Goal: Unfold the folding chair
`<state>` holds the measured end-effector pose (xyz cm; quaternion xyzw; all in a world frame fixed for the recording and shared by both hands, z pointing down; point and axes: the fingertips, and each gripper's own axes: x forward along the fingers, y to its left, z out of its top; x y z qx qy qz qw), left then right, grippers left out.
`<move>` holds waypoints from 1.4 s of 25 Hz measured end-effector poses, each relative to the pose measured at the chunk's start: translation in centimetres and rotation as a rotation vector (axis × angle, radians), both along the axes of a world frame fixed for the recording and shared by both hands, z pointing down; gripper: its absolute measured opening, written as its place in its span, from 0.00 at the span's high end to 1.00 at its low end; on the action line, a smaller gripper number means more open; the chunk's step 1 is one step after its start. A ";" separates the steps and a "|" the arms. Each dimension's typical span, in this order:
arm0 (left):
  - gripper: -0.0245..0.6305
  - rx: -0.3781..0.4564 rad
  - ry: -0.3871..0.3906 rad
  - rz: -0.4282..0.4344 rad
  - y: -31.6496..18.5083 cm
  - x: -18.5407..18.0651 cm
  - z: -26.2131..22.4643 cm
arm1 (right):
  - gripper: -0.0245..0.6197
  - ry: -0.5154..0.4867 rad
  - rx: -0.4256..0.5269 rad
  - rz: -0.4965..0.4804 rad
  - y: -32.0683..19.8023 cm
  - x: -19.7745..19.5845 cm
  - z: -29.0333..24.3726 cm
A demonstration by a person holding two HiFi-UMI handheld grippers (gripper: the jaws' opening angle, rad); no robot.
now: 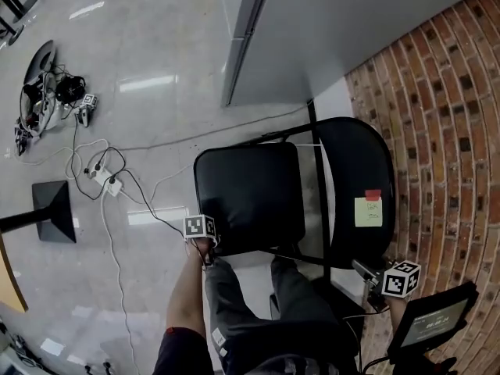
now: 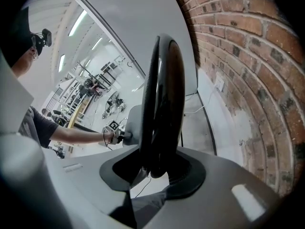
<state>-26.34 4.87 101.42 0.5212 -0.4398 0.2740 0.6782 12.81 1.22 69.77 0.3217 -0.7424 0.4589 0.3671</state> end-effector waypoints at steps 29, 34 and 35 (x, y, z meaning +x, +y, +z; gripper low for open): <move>0.24 0.178 -0.080 0.023 -5.9 -0.3 -6.3 | 0.47 0.177 0.030 0.098 -3.9 4.6 -2.4; 0.34 0.269 -0.112 -0.019 -7.8 -2.3 -13.9 | 0.46 0.159 0.167 0.180 -6.4 5.5 -6.4; 0.36 0.302 -0.128 -0.019 -8.9 -3.0 -16.0 | 0.46 0.151 0.209 0.198 -7.2 5.4 -7.3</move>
